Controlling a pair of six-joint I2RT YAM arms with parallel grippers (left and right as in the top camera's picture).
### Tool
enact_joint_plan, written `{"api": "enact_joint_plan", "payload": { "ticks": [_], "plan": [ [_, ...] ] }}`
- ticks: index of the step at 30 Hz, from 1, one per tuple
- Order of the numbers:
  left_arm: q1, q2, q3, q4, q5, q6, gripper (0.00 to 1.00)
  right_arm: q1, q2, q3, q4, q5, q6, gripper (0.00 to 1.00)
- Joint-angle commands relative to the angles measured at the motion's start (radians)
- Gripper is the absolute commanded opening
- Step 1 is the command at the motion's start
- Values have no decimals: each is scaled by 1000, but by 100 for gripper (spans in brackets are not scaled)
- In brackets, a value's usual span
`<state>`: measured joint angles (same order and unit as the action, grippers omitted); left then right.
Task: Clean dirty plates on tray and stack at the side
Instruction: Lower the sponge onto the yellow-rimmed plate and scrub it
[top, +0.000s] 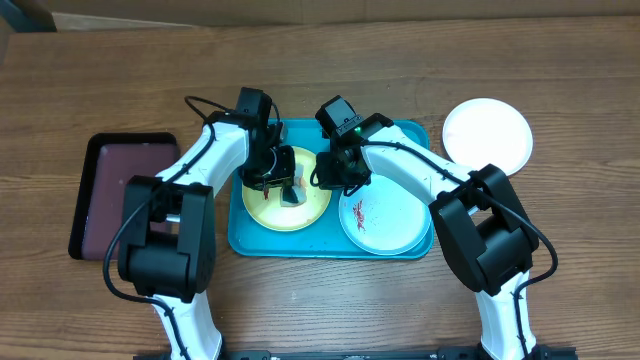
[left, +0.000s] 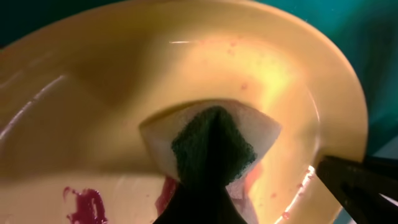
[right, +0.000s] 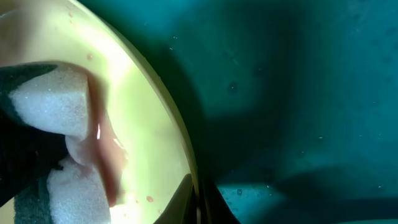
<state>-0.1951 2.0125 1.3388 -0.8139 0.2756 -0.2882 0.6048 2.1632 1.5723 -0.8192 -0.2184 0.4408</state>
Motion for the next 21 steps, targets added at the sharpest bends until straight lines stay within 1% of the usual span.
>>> {"api": "enact_joint_plan", "payload": {
  "ticks": [1, 3, 5, 10, 14, 18, 20, 21],
  "plan": [
    [25, 78, -33, -48, -400, -62, 4, 6, 6, 0, -3, 36, 1, 4],
    [33, 78, -28, -78, -515, -105, 4, 6, 6, 0, -3, 44, 1, 4],
    [39, 78, -17, -107, -592, -140, 4, 6, 6, 0, -3, 45, 1, 4],
    [43, 78, 50, -171, -669, -147, 4, 6, 6, 0, -3, 45, 1, 4],
    [44, 78, 164, -256, -690, -147, 4, 6, 6, 0, -3, 50, 1, 4],
    [44, 77, 312, -362, -690, -204, 4, 6, 6, 0, -7, 68, 2, 4],
    [42, 71, 376, -391, -627, -206, 4, 6, 6, 0, -7, 68, 1, 4],
    [42, 64, 399, -393, -570, -201, 4, 6, 6, 0, -6, 68, 1, 4]
  ]
}}
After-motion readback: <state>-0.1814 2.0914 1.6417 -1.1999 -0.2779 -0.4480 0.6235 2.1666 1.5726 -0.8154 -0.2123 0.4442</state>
